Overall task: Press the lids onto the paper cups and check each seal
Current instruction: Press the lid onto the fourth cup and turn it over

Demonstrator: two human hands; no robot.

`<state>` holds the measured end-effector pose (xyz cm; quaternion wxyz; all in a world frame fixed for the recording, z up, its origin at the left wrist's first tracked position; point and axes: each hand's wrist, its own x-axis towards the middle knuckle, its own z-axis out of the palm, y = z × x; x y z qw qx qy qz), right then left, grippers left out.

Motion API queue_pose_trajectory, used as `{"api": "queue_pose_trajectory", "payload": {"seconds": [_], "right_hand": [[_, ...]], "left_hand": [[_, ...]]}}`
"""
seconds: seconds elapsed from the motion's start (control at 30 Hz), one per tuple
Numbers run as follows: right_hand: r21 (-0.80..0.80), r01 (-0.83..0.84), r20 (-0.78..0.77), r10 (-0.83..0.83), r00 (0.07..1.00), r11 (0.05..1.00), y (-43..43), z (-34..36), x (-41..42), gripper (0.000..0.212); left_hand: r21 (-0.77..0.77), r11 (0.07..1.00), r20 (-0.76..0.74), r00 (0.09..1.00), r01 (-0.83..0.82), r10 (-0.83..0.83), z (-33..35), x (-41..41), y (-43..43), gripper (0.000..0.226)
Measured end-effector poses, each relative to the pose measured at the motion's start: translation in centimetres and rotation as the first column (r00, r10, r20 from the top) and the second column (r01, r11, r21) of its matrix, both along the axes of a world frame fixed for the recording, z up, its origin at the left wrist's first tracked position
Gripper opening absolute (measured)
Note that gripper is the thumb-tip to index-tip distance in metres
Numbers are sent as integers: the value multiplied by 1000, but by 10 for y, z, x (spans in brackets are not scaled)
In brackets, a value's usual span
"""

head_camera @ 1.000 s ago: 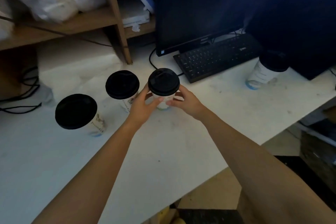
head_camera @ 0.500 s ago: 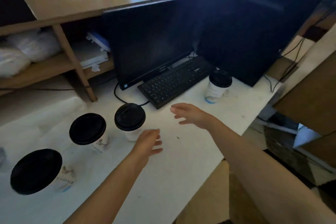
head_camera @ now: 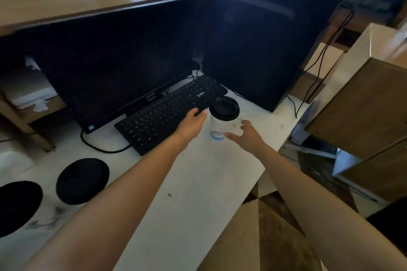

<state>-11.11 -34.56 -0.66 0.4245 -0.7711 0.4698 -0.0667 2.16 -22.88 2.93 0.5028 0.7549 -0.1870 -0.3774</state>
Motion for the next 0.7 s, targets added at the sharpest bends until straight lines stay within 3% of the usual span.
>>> {"api": "queue_pose_trajectory", "payload": {"seconds": [0.13, 0.33, 0.7], "right_hand": [[44, -51, 151, 44, 987, 998, -26, -13, 11, 89], [112, -115, 412, 59, 909, 987, -32, -20, 25, 76], [121, -152, 500, 72, 863, 981, 32, -27, 16, 69]], "left_hand": [[-46, 998, -27, 999, 42, -44, -17, 2, -42, 66], [-193, 981, -75, 997, -1, -14, -40, -3, -60, 48], [-189, 980, -31, 998, -61, 56, -41, -15, 9, 38]]}}
